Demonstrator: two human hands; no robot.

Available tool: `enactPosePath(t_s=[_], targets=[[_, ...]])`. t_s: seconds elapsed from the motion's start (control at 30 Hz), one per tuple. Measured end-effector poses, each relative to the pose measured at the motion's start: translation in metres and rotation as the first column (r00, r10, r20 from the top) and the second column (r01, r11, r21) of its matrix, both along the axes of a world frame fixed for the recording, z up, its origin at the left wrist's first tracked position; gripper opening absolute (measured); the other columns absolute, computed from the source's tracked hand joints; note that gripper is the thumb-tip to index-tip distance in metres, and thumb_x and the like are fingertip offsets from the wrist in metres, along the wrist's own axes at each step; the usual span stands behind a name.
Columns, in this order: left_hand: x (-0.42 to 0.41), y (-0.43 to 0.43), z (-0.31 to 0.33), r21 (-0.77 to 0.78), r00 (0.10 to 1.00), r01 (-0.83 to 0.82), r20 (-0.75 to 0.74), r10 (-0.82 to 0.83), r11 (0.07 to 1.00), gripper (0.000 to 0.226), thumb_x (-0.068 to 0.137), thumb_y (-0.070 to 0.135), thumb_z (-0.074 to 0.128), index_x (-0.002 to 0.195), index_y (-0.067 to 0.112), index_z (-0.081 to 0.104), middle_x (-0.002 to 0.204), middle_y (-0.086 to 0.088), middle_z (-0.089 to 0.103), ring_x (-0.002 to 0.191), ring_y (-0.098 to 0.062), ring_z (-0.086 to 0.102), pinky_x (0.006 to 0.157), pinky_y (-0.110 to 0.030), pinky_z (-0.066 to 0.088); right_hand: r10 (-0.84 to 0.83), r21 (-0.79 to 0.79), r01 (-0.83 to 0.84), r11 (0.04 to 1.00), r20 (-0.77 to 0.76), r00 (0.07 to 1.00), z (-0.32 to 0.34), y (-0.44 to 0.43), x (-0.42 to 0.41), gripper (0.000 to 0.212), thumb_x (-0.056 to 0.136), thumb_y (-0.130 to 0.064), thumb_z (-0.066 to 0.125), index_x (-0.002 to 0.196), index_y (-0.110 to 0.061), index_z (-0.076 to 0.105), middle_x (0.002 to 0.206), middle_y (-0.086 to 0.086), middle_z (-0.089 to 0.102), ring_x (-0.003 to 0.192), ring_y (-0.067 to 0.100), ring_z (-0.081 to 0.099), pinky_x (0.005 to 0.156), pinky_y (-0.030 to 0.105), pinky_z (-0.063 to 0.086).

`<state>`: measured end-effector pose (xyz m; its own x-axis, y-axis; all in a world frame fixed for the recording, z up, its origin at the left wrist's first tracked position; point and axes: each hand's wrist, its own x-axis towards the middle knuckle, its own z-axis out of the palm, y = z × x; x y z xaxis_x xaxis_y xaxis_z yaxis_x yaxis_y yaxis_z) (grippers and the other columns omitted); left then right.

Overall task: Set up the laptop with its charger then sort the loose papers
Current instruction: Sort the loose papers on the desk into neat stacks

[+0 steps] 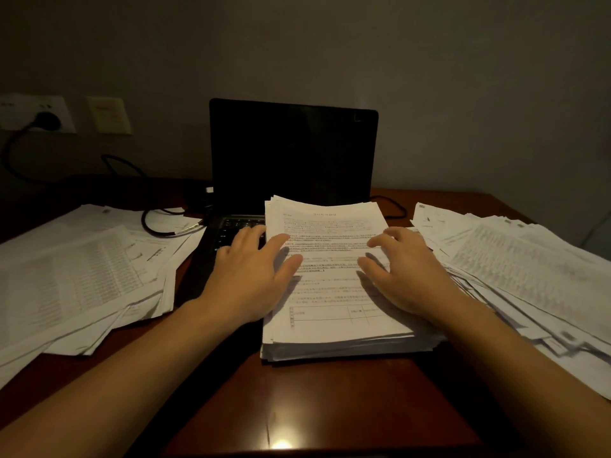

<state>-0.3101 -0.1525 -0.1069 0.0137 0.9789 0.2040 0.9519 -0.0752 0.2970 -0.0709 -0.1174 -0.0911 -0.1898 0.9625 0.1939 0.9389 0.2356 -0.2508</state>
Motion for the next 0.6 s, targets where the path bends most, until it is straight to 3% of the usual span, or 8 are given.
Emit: enactPosePath(t_s=[0.13, 0.3, 0.5, 0.6], targets=[[-0.016, -0.011, 0.002, -0.071, 0.999, -0.036, -0.013, 0.035, 0.997, 0.062, 0.100, 0.064, 0.021, 0.157, 0.041, 0.017, 0.168, 0.001, 0.003, 0.154, -0.020, -0.010, 0.123, -0.050, 0.003, 0.132, 0.015, -0.131, 0.991, -0.046, 0.990, 0.007, -0.007, -0.028, 0.047, 0.098, -0.052, 0.051, 0.138, -0.028, 0.055, 0.156, -0.001, 0.033, 0.144, 0.018, 0.028, 0.115, 0.041, 0.031], [-0.051, -0.034, 0.004, -0.091, 0.995, -0.095, -0.002, 0.095, 0.991, 0.063, 0.099, 0.067, 0.018, 0.157, 0.042, 0.018, 0.168, 0.003, 0.003, 0.154, -0.019, -0.011, 0.123, -0.049, -0.001, 0.255, 0.068, -0.252, 0.965, -0.047, 0.966, 0.010, -0.016, -0.079, 0.038, 0.099, -0.047, 0.054, 0.131, -0.029, 0.059, 0.154, -0.003, 0.036, 0.142, 0.015, 0.031, 0.113, 0.036, 0.034], [-0.111, -0.074, 0.002, -0.123, 0.979, -0.193, -0.095, 0.182, 0.974, 0.065, 0.098, 0.068, 0.016, 0.157, 0.042, 0.016, 0.168, 0.002, 0.004, 0.154, -0.021, -0.013, 0.123, -0.055, -0.001, 0.445, 0.091, -0.444, 0.891, 0.009, 0.895, 0.010, -0.030, -0.157, 0.035, 0.098, -0.044, 0.056, 0.127, -0.026, 0.062, 0.145, -0.002, 0.043, 0.138, 0.014, 0.034, 0.110, 0.029, 0.034], [-0.146, -0.092, -0.001, -0.138, 0.959, -0.268, -0.136, 0.250, 0.953, 0.065, 0.097, 0.069, 0.016, 0.156, 0.042, 0.015, 0.168, 0.002, 0.003, 0.154, -0.023, -0.013, 0.122, -0.058, 0.000, 0.517, 0.056, -0.516, 0.855, -0.011, 0.856, 0.010, -0.037, -0.198, 0.028, 0.098, -0.042, 0.057, 0.121, -0.029, 0.065, 0.137, -0.006, 0.051, 0.129, 0.012, 0.044, 0.103, 0.027, 0.039]])
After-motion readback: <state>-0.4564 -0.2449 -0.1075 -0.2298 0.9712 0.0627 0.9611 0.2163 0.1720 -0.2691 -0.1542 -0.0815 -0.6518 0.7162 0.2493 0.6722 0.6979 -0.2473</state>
